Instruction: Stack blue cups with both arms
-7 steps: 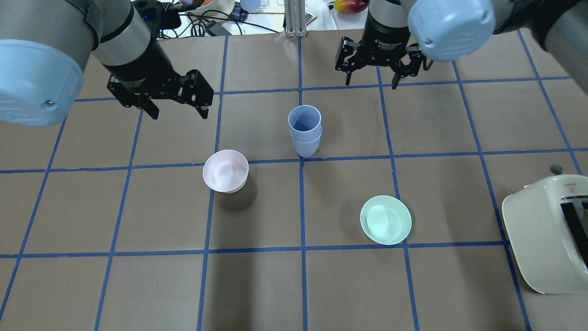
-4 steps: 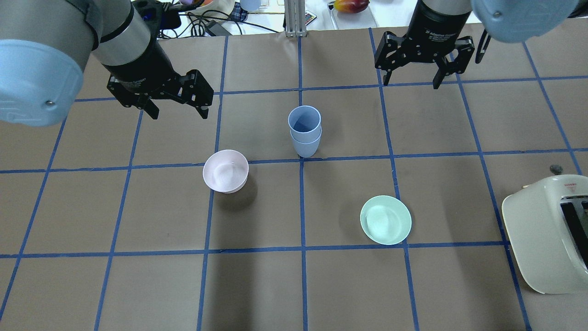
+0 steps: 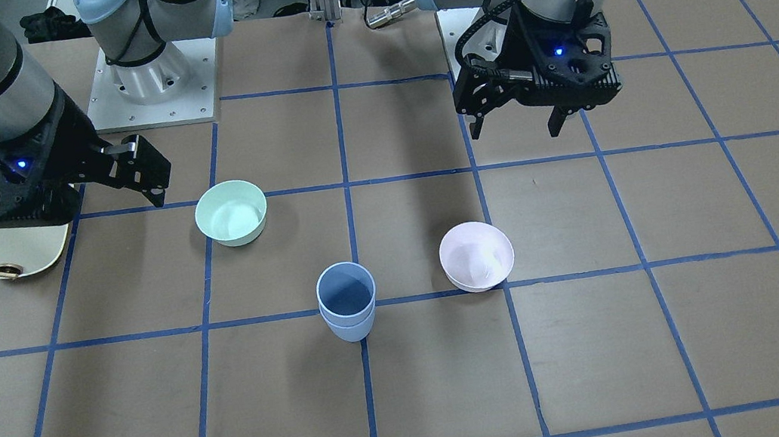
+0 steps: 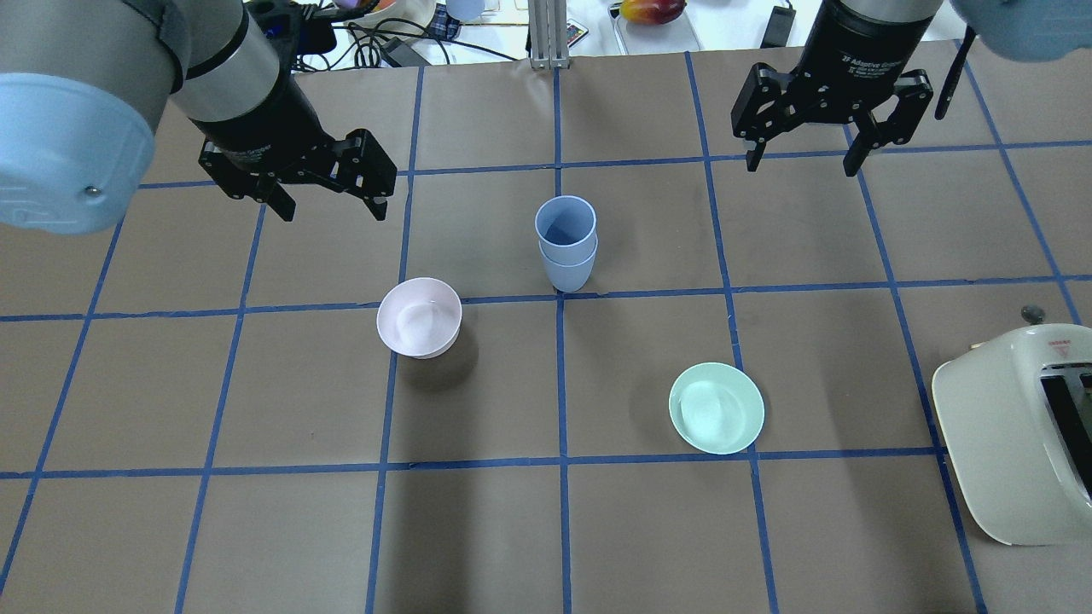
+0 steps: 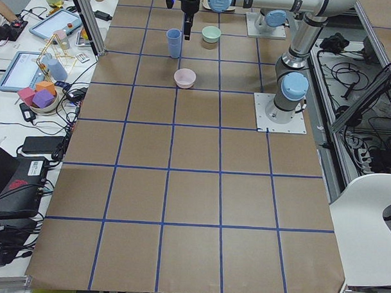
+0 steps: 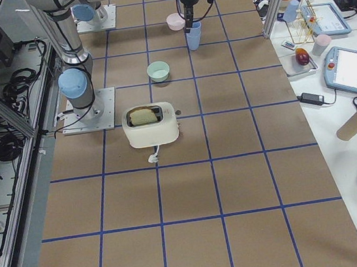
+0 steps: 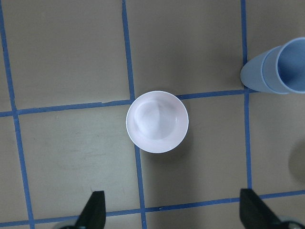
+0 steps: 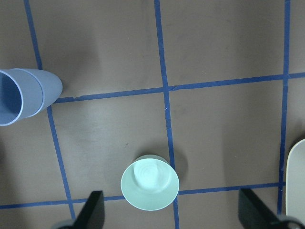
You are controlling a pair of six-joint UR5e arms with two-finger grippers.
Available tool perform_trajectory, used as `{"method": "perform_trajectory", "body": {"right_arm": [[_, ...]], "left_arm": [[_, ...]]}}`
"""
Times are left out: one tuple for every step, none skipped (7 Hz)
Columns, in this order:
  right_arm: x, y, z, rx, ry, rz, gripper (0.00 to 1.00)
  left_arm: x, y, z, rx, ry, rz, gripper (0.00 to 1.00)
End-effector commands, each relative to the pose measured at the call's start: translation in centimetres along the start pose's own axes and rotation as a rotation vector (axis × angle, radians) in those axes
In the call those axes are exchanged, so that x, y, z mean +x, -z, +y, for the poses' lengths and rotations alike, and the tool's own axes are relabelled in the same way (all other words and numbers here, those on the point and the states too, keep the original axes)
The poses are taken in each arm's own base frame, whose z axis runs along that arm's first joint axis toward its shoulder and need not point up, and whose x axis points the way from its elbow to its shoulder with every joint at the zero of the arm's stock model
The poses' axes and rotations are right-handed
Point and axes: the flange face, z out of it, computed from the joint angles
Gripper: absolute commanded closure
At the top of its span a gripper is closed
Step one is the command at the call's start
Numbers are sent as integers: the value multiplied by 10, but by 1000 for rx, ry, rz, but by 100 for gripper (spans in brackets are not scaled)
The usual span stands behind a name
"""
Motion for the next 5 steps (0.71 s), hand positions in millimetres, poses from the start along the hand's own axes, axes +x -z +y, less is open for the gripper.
{"method": "perform_trajectory", "body": {"right_arm": [[1,1,1,2,1,2,0],[1,1,1,2,-1,2,0],[3,2,0,3,-8,2,0],[7,2,-1,1,-15,1,0],[7,2,-1,1,-15,1,0]], "left_arm": [[0,0,0,1,0,0,0],[0,0,0,0,0,0,0],[0,0,0,1,0,0,0],[0,0,0,0,0,0,0],[0,0,0,0,0,0,0]]}}
